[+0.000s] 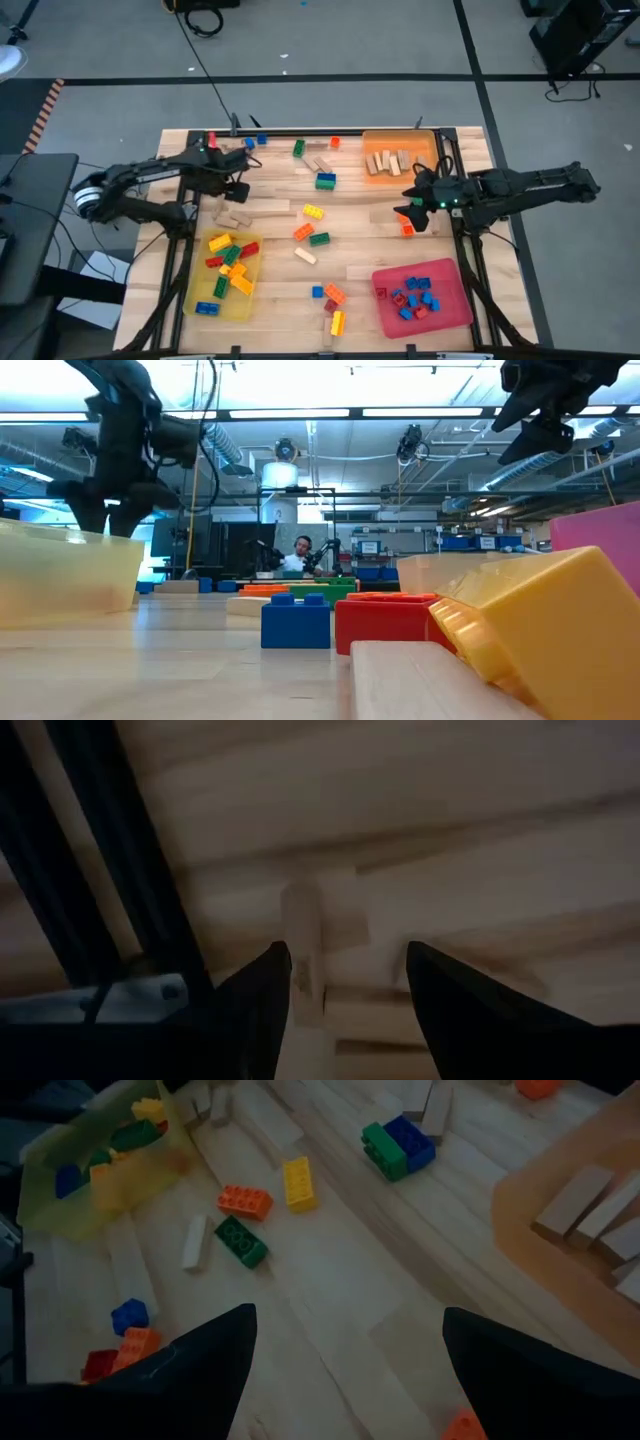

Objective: Sort blocks by size
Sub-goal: Put the brown block into the orange bin

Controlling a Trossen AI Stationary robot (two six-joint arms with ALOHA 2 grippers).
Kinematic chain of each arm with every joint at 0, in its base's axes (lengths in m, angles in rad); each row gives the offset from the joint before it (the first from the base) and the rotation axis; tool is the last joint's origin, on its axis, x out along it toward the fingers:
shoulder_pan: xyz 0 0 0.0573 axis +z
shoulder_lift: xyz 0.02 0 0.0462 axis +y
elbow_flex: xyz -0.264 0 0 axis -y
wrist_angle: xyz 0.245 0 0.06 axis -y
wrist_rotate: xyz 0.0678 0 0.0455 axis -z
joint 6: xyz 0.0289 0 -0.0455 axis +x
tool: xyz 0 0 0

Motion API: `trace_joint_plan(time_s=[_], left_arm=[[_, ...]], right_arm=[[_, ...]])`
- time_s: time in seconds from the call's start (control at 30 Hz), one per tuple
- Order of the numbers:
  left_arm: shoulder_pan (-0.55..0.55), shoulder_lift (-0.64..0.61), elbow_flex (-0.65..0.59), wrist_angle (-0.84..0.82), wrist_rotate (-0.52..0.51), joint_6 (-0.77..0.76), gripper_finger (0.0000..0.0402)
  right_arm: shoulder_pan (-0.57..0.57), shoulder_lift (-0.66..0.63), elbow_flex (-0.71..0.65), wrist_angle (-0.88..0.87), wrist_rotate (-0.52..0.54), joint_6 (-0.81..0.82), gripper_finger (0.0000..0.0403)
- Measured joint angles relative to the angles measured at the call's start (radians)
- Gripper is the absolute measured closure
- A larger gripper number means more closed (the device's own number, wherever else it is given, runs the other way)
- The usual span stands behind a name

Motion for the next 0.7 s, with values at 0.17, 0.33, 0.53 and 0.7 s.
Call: trace_joint_plan(time_s=[0.17, 0.33, 0.53, 0.7], left_arm=[[0.0, 0.115, 0.0, -0.008, 0.017, 0.039, 0.0193], [0.0, 0.199, 0.0, -0.016, 0.001, 0.069, 0.0193], [0.007, 0.273, 0.0, -0.014, -0.02, 0.089, 0.0193], [0.035, 0.318, -0.006, 0.026, -0.009, 0.142, 0.0194]], right_arm=[[-0.029, 0.014, 0.0, 0.003, -0.044, -0.015, 0.0069], [-0.036, 0.022, 0.0, 0.003, -0.068, -0.015, 0.0069], [-0.036, 0.026, 0.0, 0.007, -0.068, -0.015, 0.0069], [-0.036, 0.026, 0.0, 0.012, -0.069, -0.016, 0.0069]])
